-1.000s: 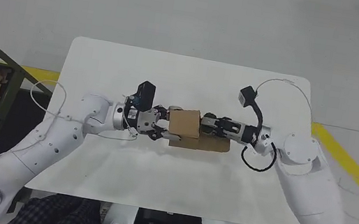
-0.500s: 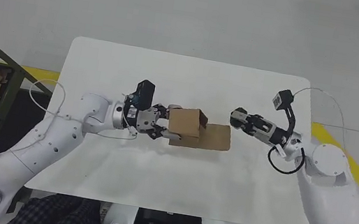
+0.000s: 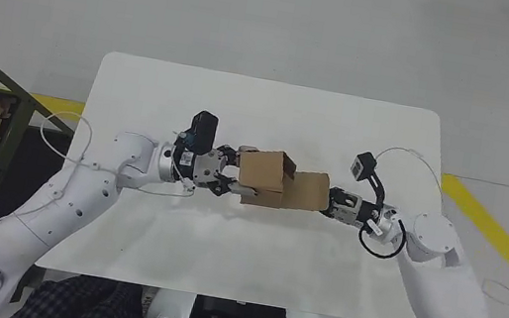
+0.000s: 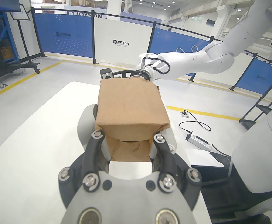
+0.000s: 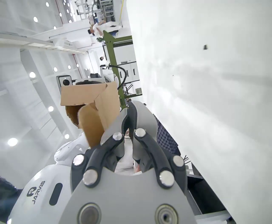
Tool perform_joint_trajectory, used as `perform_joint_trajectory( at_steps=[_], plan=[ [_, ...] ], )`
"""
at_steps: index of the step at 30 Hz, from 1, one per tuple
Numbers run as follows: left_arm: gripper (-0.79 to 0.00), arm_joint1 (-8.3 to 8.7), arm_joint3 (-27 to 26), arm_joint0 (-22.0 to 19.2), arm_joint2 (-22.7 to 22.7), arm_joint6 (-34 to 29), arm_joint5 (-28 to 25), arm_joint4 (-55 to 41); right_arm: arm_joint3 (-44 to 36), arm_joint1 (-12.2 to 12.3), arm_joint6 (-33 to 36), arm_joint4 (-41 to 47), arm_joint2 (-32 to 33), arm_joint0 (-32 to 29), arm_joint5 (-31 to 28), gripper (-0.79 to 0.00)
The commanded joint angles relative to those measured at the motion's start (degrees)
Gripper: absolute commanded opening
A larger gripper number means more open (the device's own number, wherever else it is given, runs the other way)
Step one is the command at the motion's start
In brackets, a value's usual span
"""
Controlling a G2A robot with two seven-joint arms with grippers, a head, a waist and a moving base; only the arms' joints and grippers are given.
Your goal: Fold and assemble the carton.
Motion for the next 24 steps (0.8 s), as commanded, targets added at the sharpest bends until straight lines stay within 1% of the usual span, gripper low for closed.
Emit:
perform_joint_trajectory(
  at_steps=[1, 5, 14, 22, 24],
  plan=[
    [-0.449, -0.15, 0.44, -0.15, 0.20, -0.44, 0.00, -0.04, 0.54, -0.21, 1.03, 1.40, -0.67, 0.83, -0.86, -0.785],
    [-0.449, -0.61, 1.82, -0.80, 0.90, -1.71, 0.00, -0.35, 0.57, -0.32, 2.69, 1.19, -1.50, 1.91, -1.67, -0.785],
    [-0.449, -1.71, 2.97, -1.81, 2.31, -3.46, 0.00, 0.03, -0.50, -0.50, 3.31, 0.29, -2.87, 3.73, -1.26, -0.785],
    [-0.449, -2.15, 3.89, -2.21, 2.33, -4.98, 0.00, 0.31, -1.43, 0.01, 2.41, -0.94, -1.11, 3.44, -1.01, -0.785],
    [-0.449, -2.24, 4.06, -2.23, 2.39, -5.27, 0.00, 0.32, -1.98, 0.22, 2.43, -1.19, -0.39, 3.10, -0.85, -0.742]
  ],
)
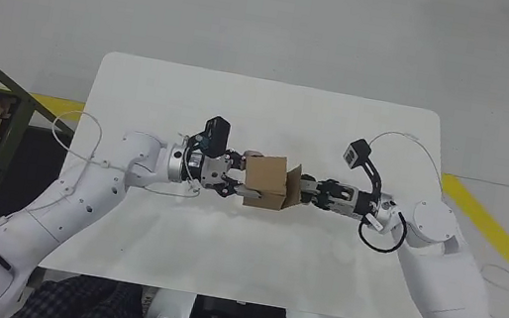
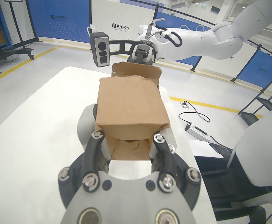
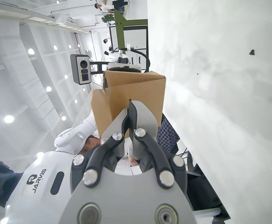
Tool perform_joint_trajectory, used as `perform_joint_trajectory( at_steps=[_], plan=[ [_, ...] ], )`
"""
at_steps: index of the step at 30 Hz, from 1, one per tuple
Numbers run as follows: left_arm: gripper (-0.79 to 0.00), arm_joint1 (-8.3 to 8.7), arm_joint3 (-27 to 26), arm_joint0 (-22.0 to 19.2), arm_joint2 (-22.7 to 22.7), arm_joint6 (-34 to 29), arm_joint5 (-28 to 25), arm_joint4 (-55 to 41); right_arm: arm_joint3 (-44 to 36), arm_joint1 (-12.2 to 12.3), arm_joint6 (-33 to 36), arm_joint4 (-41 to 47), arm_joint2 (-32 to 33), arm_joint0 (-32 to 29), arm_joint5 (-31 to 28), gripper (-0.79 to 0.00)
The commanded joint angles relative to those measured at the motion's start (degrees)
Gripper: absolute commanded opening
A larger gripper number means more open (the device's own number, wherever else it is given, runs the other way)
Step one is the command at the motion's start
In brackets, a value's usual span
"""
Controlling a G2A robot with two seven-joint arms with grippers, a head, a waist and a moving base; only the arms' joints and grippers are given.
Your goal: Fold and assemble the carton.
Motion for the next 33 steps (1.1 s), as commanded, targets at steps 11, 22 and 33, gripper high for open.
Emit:
perform_joint_trajectory(
  at_steps=[11, 22, 33],
  plan=[
    [-0.486, -0.43, 0.48, 0.03, -0.41, -0.74, 0.00, 0.40, -3.41, 0.95, 0.60, -2.35, 2.21, -1.49, 1.48, -0.696],
    [-0.483, -0.68, 0.36, 0.53, -1.50, -0.80, 0.00, 1.70, -5.19, 1.15, 0.72, -3.44, 1.40, -1.74, 2.18, -0.671],
    [-0.489, -1.09, -0.37, 1.33, -2.30, -0.98, 0.00, 3.25, -5.84, 1.31, 0.42, -4.26, 0.85, -1.27, 2.33, -0.576]
  ],
)
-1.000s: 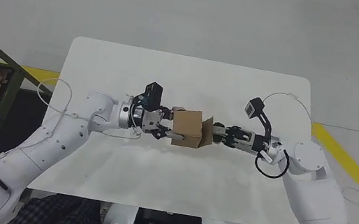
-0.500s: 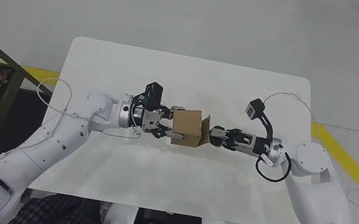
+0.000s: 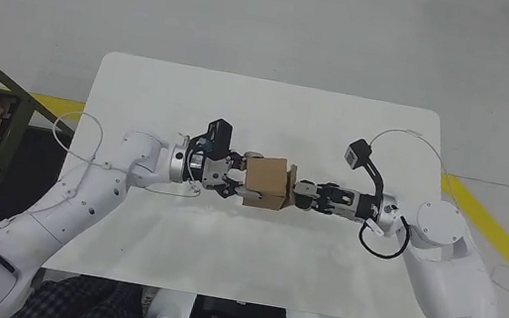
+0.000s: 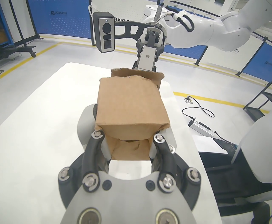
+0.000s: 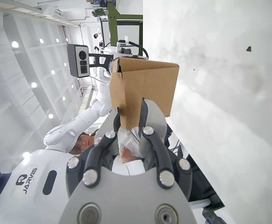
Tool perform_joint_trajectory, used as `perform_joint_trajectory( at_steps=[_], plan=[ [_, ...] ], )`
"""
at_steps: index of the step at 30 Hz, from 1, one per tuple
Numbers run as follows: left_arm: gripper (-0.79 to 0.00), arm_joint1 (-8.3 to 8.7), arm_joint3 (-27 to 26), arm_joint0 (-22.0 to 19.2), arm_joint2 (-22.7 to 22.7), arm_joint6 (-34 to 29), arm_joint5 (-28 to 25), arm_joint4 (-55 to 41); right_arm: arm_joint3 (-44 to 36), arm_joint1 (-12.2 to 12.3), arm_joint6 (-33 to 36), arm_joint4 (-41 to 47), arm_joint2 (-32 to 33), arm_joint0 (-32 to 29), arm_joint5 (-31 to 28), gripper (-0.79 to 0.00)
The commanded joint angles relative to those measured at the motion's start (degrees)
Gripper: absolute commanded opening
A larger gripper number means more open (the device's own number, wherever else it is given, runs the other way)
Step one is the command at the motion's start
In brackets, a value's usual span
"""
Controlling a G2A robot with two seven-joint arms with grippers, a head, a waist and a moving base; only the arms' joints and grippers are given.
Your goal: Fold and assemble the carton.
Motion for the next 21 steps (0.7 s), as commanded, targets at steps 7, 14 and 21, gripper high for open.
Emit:
perform_joint_trajectory(
  at_steps=[7, 14, 21],
  plan=[
    [-0.489, -0.20, -0.28, 0.49, -0.63, -0.40, 0.00, 0.33, -0.54, 0.16, 0.05, -0.56, -0.25, -0.01, -0.02, -0.591],
    [-0.486, -0.29, -0.79, 0.96, -1.10, -0.55, 0.00, 0.47, -0.14, 0.21, -0.59, 0.10, -0.25, -0.04, -0.27, -0.606],
    [-0.486, -0.35, -1.14, 1.19, -1.38, -0.77, 0.00, 0.68, 0.00, 0.19, -1.04, 0.13, -0.86, 0.32, 0.00, -0.640]
  ],
)
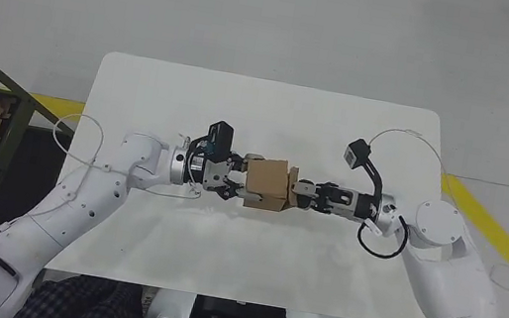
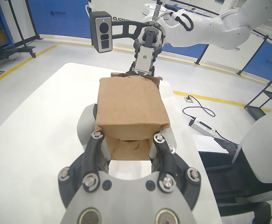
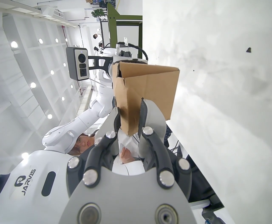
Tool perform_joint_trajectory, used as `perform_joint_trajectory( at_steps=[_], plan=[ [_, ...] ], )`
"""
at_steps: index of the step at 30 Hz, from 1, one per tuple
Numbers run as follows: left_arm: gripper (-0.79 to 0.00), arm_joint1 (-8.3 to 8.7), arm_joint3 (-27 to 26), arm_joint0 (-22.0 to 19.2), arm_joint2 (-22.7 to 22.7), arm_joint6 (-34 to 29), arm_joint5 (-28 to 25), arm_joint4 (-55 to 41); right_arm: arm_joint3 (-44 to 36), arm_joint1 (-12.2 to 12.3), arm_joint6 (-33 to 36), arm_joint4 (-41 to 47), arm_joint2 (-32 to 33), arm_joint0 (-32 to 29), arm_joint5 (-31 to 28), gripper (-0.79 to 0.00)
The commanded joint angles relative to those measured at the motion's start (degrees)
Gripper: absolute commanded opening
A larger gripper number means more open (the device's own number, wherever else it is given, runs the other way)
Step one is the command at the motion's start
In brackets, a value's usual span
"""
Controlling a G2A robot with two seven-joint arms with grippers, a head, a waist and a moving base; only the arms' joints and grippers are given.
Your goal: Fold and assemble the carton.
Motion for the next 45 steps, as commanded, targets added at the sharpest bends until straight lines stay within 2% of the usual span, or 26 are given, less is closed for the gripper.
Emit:
perform_joint_trajectory(
  at_steps=[1, 21, 45],
  plan=[
    [-0.489, -0.01, -0.04, 0.06, -0.08, 0.05, 0.00, 0.05, -0.01, -0.02, -0.13, 0.03, -0.15, 0.12, 0.06, -0.646],
    [-0.480, 0.05, -0.92, 1.07, -0.59, -0.14, 0.00, 0.70, 0.16, -0.04, -1.32, 0.08, -1.23, 1.14, 1.21, -0.653],
    [-0.477, -0.81, -2.08, 1.84, -1.30, -0.87, 0.45, 4.48, -0.04, 0.00, -2.10, -0.08, -2.13, 1.75, 1.76, -0.662]
  ],
)
